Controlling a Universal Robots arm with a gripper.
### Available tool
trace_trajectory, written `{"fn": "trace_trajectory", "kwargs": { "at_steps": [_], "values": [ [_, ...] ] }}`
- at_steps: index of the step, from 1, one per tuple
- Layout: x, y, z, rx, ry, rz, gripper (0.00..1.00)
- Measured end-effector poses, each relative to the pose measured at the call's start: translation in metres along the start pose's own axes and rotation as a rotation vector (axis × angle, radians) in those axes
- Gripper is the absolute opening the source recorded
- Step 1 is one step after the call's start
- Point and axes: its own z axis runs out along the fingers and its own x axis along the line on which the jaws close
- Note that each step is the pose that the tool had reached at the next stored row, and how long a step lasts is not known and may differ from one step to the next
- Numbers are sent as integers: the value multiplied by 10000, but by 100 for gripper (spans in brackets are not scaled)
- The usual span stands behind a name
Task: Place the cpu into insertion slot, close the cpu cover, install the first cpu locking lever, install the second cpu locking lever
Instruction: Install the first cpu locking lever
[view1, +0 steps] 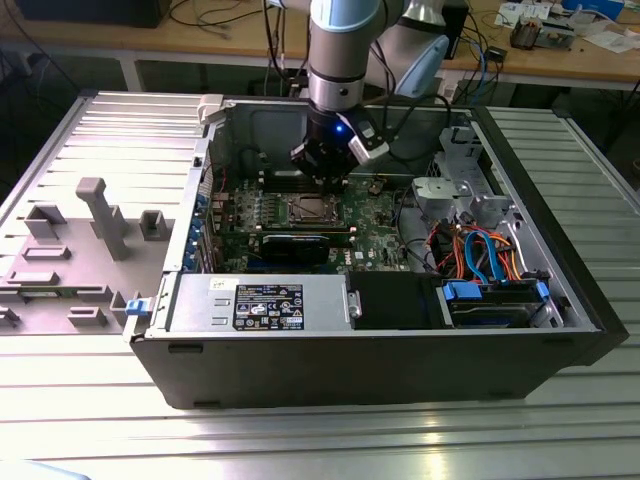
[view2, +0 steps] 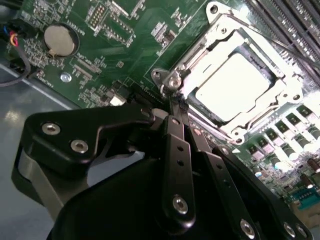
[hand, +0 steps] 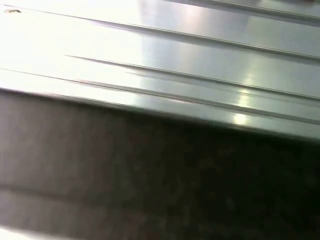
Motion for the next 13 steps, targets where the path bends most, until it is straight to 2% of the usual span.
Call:
{"fn": "trace_trajectory", "kwargs": {
  "at_steps": [2,6,7,11,13],
  "values": [
    [-5,28,-3,21,4,-13,11],
    [-6,30,-110,44,7,-13,11],
    [-5,28,-118,50,7,-12,11],
    [7,-43,-120,58,9,-13,11],
    [17,-98,-121,61,10,-12,11]
  ]
}}
